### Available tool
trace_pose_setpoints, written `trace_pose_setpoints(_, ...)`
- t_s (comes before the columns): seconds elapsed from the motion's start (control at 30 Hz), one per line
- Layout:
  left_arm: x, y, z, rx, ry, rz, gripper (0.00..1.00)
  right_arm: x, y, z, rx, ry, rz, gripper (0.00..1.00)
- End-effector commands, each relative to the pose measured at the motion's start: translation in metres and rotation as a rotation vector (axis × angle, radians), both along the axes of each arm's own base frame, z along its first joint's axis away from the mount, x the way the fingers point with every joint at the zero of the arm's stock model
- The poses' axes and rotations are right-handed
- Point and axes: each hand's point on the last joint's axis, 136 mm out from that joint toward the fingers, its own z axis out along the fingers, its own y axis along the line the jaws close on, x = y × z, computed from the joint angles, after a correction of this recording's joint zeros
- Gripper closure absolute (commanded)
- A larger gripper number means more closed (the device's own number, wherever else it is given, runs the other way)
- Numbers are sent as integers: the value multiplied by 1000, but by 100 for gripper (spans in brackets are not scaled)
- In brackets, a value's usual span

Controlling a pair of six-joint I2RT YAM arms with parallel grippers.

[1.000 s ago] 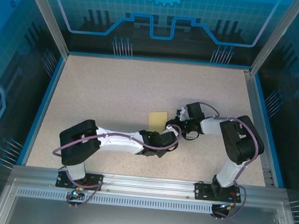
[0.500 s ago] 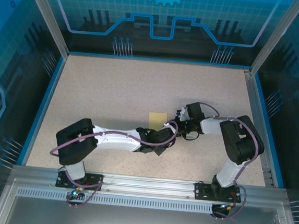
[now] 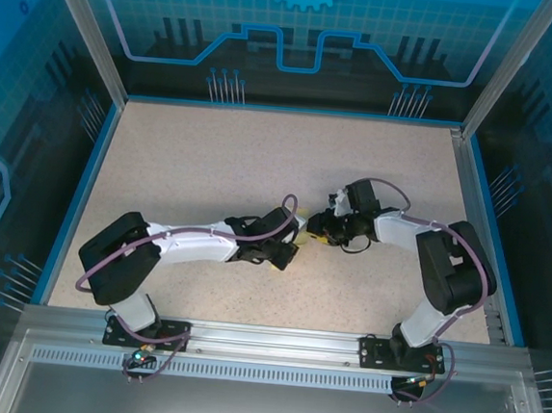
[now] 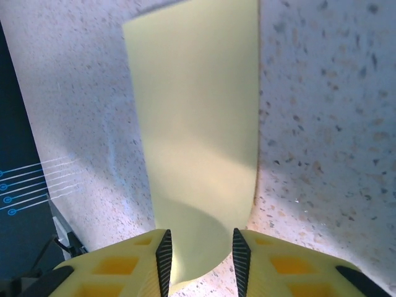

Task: Fold a paper plane with a square sheet of paper (pick it up from the middle)
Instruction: Third fold the triangle at the center of the table.

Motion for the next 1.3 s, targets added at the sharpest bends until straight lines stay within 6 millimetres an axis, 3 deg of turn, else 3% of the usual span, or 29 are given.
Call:
trace_pose_setpoints(0.0, -6, -3, 7, -83, 50, -13, 100, 7, -3, 10, -11, -32, 25, 71)
trace_pose_setpoints(0.13, -4, 1, 8, -103, 68, 1, 100, 16, 18, 16, 21, -47, 95, 79)
trace_pose_setpoints(0.5, 2, 7, 6, -129, 104, 15, 100, 34, 33, -20, -56, 12, 178, 82)
trace_pose_setpoints(0.83, 15, 16, 3, -187, 179, 52, 100, 29, 28, -49, -155, 51, 239, 84)
trace_pose_setpoints(1.27, 27, 28, -12, -160, 217, 88, 99, 27, 27, -55, -162, 62, 242, 82)
